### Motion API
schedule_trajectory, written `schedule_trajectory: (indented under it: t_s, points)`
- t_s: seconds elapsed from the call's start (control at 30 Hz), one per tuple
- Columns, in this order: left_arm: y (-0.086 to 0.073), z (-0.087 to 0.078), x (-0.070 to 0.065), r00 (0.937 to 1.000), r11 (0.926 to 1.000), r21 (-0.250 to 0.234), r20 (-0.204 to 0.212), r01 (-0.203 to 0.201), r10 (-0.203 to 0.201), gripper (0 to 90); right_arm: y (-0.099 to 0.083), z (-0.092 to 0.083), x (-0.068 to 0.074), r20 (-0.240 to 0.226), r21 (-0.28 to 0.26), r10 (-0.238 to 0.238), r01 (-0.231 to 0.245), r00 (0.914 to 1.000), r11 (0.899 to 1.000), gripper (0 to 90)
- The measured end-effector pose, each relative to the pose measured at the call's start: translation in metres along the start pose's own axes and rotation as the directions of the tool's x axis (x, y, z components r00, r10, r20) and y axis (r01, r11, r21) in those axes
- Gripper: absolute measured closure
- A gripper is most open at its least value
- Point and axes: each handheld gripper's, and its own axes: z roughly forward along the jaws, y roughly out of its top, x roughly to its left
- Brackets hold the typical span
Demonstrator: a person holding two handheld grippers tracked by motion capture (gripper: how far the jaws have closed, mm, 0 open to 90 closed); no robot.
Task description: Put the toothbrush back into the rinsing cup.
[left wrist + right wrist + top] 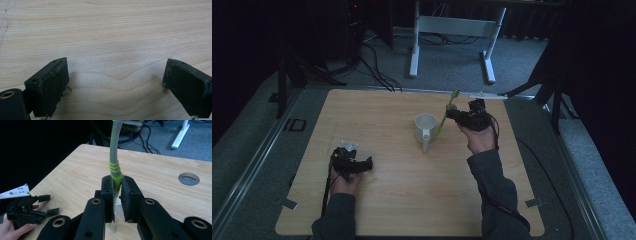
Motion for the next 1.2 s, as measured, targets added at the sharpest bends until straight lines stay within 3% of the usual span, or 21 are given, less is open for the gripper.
schedule_trajectory:
  t_s: [1.2]
  points:
    - [0.0, 0.0, 0.0, 1.0, 1.0, -0.001, 0.001, 0.001, -0.001, 6.9, 0.002, 0.014, 0.012, -0.026, 0.003, -0.017, 0.017, 0.9995, 1.0, 80.9]
